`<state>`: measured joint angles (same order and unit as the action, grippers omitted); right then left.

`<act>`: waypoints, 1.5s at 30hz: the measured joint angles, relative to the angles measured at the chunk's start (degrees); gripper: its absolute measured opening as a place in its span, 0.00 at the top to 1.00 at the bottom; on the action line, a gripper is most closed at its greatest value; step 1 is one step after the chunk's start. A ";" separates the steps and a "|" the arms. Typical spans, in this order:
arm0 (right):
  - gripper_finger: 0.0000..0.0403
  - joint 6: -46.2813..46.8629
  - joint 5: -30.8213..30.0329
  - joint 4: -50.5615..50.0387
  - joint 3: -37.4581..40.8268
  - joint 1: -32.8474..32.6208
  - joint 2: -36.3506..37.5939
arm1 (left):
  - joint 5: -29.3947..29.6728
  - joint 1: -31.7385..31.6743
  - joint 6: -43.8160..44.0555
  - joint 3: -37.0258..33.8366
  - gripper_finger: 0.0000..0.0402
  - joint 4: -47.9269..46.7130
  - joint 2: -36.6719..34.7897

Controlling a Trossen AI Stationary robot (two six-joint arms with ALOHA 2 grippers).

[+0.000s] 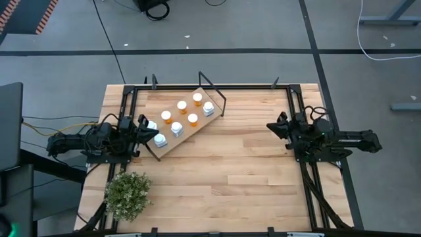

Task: Pick and place medicine bottles onto shelf by color
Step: Return To Home Position

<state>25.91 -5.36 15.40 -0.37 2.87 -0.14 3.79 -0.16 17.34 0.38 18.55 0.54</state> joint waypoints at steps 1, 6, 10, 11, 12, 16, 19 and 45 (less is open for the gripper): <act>0.97 -0.86 0.31 0.23 0.01 0.00 0.00 | 0.00 0.00 0.00 0.00 0.94 0.02 0.00; 0.97 -2.70 1.97 0.42 -0.03 0.00 0.02 | 0.00 0.02 0.01 0.00 0.92 0.00 0.00; 0.97 -5.05 4.39 -3.58 -0.05 0.00 0.02 | 0.00 0.02 0.00 0.00 0.92 0.00 0.00; 0.97 -5.77 4.77 -5.49 -0.04 0.00 0.02 | 0.00 0.02 0.00 0.00 0.93 0.02 0.00; 0.97 -6.46 4.99 -7.74 -0.04 0.00 0.02 | 0.00 0.02 0.00 0.00 0.93 0.02 0.00; 0.97 -7.80 5.05 -12.55 -0.03 0.00 0.02 | 0.00 0.01 0.00 0.00 0.95 0.00 0.00; 0.97 -9.34 5.44 -12.71 -0.03 0.00 0.02 | 0.00 0.00 -0.02 0.00 0.95 0.02 0.00; 0.97 -7.63 5.46 -15.16 -0.12 0.00 -0.35 | 0.00 0.07 0.00 0.00 0.92 0.80 -0.15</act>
<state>18.28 0.10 0.23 -0.49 2.88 -0.49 3.79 -0.10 17.34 0.38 19.34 0.38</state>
